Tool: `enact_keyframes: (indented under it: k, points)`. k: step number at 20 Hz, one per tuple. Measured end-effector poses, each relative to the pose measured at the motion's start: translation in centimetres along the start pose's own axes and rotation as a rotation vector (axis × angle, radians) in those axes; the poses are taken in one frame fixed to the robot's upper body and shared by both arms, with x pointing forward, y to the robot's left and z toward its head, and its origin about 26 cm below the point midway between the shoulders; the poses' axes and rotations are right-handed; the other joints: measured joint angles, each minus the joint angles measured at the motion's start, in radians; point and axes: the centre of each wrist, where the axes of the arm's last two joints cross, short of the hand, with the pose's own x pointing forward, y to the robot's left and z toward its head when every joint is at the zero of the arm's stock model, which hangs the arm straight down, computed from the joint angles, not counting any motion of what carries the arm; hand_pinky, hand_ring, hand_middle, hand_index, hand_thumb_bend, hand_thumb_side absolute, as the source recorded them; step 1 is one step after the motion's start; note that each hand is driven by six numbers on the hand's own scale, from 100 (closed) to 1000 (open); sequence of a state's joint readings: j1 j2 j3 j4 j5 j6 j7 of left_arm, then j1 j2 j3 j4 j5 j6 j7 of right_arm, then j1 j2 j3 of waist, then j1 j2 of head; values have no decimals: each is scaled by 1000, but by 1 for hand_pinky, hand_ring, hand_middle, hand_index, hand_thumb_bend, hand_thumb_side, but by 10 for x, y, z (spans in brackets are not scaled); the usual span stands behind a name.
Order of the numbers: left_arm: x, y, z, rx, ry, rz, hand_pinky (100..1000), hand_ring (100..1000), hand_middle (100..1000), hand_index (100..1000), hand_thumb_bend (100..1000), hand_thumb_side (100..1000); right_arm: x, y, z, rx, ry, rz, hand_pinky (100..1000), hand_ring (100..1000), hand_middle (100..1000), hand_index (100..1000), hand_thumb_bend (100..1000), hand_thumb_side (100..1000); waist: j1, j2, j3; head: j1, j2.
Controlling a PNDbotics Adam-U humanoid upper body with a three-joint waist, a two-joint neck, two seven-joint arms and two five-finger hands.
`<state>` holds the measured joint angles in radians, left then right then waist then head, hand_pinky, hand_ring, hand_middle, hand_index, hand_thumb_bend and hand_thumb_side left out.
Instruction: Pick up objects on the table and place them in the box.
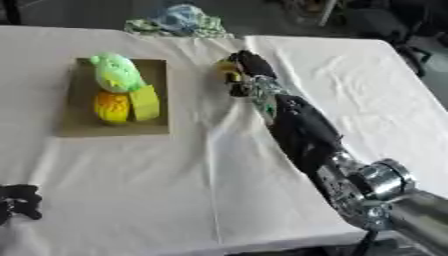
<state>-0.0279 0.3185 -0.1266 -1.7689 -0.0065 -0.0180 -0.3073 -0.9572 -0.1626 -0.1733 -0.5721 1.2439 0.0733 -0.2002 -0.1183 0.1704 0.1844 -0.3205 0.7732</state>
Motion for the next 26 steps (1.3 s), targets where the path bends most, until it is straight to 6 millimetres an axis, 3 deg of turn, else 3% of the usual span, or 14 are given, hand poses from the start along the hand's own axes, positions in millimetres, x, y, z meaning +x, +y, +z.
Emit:
enact_keyframes:
  k: [6, 11, 15, 26]
  points:
    - [0, 0, 0, 0, 2, 0, 805, 518, 574, 725, 100, 1000, 13, -29, -7, -232, -83, -28, 470, 443, 186, 345, 100, 100, 0, 0, -7, 0, 0]
    - [-1, -1, 1, 1, 3, 2, 805, 517, 574, 725, 100, 1000, 33, -56, -11, -297, -218, -71, 473, 447, 187, 347, 100, 100, 0, -1, -7, 0, 0]
    - [-1, -1, 1, 0, 3, 3, 805, 517, 574, 725, 100, 1000, 66, -69, -9, -282, -390, -104, 481, 455, 192, 353, 100, 100, 0, -2, 1, -2, 0]
    - [-3, -3, 1, -5, 10, 15, 806, 516, 574, 725, 100, 1000, 143, -79, 13, -198, -815, -146, 506, 471, 201, 360, 100, 100, -8, -16, 17, -11, 0]
